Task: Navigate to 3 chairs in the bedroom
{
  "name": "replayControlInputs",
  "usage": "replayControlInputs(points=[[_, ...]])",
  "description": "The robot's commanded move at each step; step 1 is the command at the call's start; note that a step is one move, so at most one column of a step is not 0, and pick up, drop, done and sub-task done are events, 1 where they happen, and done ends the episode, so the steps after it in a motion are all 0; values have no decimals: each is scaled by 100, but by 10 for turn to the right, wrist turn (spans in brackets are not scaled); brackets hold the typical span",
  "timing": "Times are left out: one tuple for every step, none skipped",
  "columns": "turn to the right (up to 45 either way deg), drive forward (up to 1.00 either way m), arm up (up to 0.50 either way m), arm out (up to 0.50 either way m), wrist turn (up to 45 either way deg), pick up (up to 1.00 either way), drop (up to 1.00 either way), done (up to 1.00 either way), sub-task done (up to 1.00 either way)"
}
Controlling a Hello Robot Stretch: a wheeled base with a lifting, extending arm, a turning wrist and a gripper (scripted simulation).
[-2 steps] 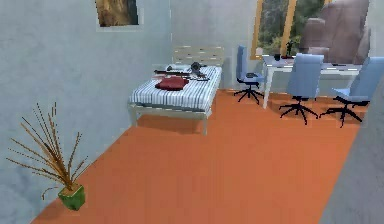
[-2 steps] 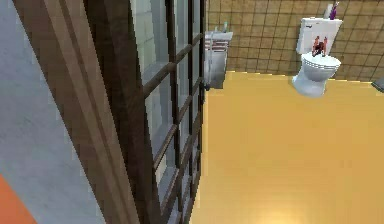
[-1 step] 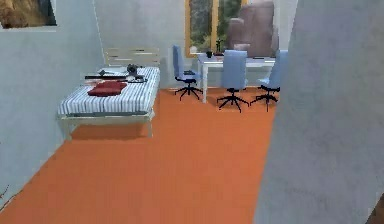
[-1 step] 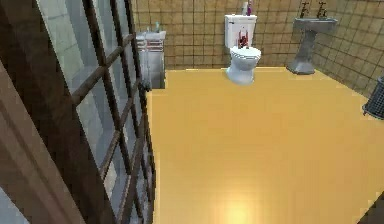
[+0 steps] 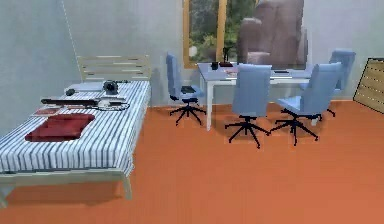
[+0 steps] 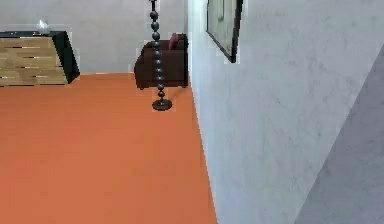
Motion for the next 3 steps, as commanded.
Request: replayControlInputs(points=[[0,100,0,0,0,0,0,0,0],[0,45,0,0,0,0,0,0,0],[390,0,0,0,0,0,0,0,0]])
